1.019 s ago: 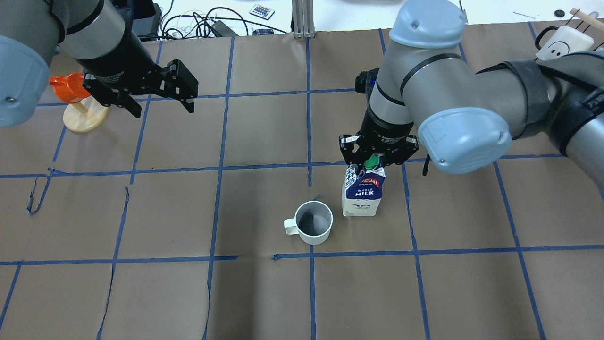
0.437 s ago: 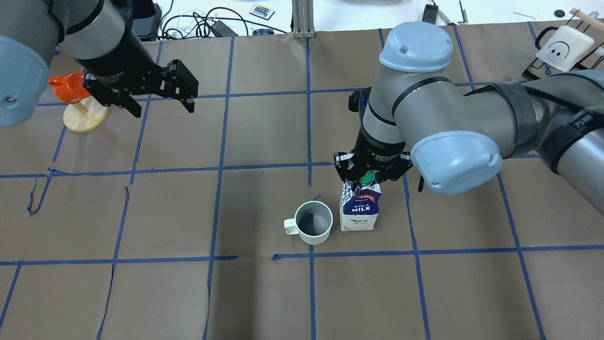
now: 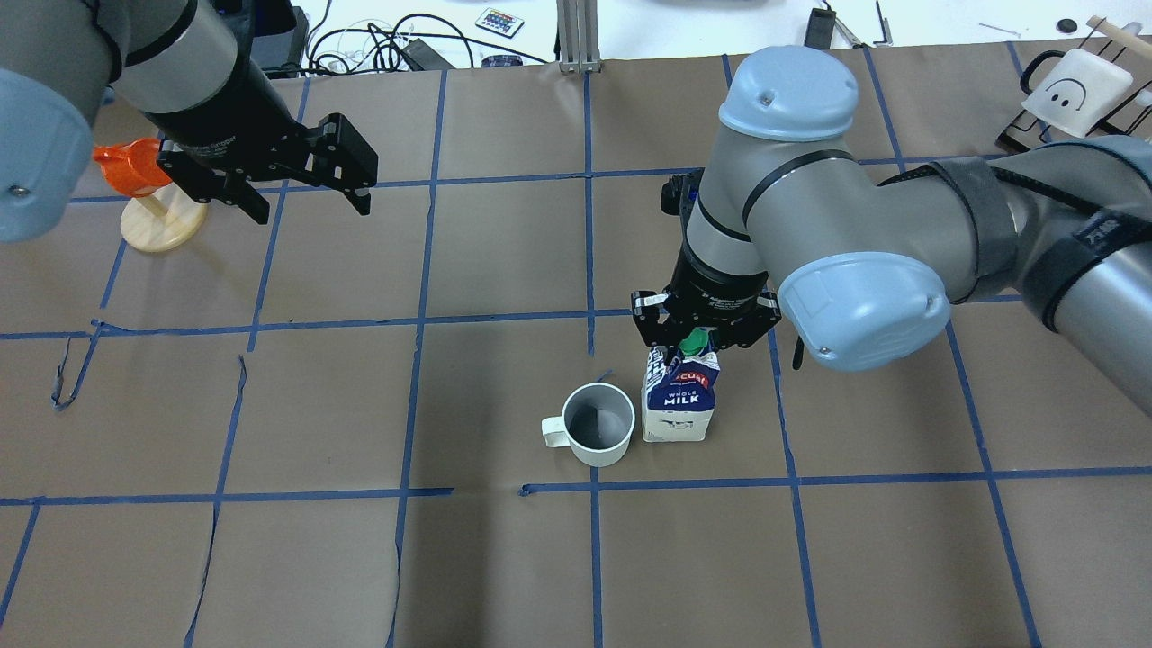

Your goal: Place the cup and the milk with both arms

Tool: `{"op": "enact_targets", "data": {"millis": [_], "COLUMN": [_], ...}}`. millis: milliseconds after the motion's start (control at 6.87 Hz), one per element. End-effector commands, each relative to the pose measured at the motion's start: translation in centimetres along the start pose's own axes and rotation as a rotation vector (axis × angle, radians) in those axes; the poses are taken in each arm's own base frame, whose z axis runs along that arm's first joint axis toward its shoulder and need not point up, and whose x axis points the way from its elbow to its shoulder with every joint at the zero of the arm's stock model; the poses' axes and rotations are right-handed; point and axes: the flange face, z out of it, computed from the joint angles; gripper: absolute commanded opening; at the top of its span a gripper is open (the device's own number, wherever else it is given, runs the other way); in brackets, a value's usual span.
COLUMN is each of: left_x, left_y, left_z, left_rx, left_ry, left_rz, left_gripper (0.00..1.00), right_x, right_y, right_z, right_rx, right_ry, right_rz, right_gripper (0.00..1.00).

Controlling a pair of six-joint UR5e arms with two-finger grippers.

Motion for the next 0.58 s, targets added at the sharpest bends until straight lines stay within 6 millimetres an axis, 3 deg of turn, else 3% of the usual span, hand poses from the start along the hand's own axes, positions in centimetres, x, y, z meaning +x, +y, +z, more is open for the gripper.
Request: {"op": "enact_targets", "data": {"millis": [0, 437], "left_x": [0.0, -0.01], "left_y": [0.03, -0.01], "left_z": [-0.03, 0.11], "left_rx": [0.0, -0.002], "left_ry": [0.0, 0.0], "left_rz": [0.0, 0.0], "left_gripper": [1.0, 1.0], "right_x": [0.15, 0.2], "right_y": [0.36, 0.37], "right_z": [1.15, 1.38], "right_rx": [-0.014, 0.0], "right_ry": [0.001, -0.001], "right_rz": [0.012, 0.036], "right_gripper": [0.02, 0.05]}}
